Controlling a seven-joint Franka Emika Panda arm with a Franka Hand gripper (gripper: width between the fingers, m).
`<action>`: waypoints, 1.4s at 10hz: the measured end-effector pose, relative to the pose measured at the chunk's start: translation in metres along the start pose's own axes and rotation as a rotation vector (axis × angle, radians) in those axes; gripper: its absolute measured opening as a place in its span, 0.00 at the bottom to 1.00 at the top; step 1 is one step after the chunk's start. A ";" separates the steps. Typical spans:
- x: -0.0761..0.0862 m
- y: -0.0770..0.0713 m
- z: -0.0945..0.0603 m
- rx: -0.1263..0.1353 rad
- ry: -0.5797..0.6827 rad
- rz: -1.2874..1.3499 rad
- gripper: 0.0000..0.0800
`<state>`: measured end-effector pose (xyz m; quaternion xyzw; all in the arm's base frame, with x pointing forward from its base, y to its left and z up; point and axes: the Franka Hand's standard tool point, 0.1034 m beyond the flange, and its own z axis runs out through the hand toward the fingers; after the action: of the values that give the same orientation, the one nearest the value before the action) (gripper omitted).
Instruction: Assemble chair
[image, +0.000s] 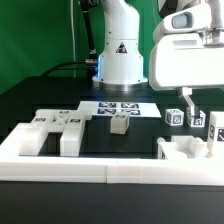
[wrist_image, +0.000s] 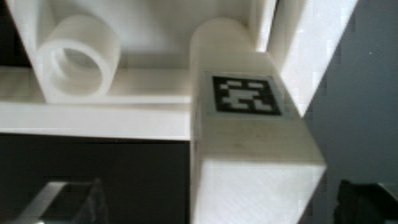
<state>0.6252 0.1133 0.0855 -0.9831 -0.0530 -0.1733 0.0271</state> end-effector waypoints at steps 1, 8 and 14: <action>-0.004 0.000 0.003 0.004 -0.099 0.001 0.81; -0.001 0.000 0.007 0.011 -0.310 0.003 0.81; -0.001 -0.001 0.007 0.003 -0.311 0.063 0.36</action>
Offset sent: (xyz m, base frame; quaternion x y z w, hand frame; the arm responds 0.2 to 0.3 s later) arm 0.0075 -0.0036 -0.0049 -0.0003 -0.1911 -0.0128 0.9815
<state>0.6266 0.1150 0.0791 -0.9992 -0.0261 -0.0180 0.0255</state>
